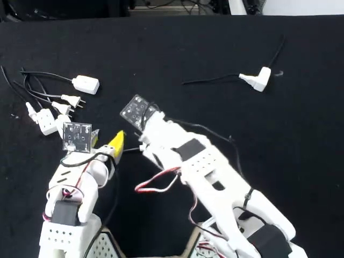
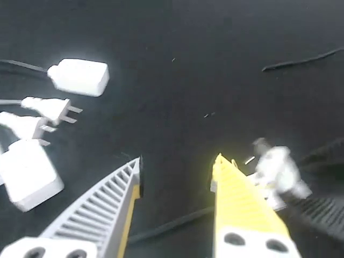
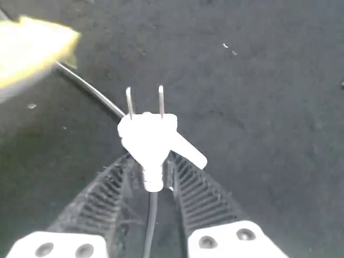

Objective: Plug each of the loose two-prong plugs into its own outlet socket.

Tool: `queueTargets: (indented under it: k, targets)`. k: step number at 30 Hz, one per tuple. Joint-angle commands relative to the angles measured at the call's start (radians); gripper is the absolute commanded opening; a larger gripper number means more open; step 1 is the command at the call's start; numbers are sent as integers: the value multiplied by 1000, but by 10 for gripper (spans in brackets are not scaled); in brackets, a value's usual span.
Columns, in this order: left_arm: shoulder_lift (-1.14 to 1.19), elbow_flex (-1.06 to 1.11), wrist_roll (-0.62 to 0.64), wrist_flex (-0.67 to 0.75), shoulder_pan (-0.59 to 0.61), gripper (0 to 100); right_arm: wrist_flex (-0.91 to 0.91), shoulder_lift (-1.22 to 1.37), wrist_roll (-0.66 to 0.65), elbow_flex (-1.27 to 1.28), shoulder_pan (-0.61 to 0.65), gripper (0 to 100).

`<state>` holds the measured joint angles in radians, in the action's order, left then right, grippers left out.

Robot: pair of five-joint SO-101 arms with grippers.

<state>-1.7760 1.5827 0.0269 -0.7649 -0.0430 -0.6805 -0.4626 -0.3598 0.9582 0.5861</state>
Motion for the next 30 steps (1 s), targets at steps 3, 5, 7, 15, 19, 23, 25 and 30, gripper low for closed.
queueTargets:
  k: [3,5,7,15,19,23,25,30]
  targets:
    - [-9,19,37,92,-15,220,64,-44,31,12,55,11]
    - [-9,18,38,92,-13,220,64,-44,31,12,55,11]
    - [-9,18,54,95,-22,220,64,-44,32,12,55,11]
    - [-9,8,127,92,-70,224,126,-44,86,47,58,11]
    - [-9,31,12,92,-107,223,121,-44,81,47,58,11]
    - [-9,61,-61,101,-110,221,120,-50,80,47,58,11]
    - [-9,76,-89,101,-107,221,114,-84,80,56,66,11]
    - [-2,119,-124,157,-105,220,-8,-262,78,79,132,11]
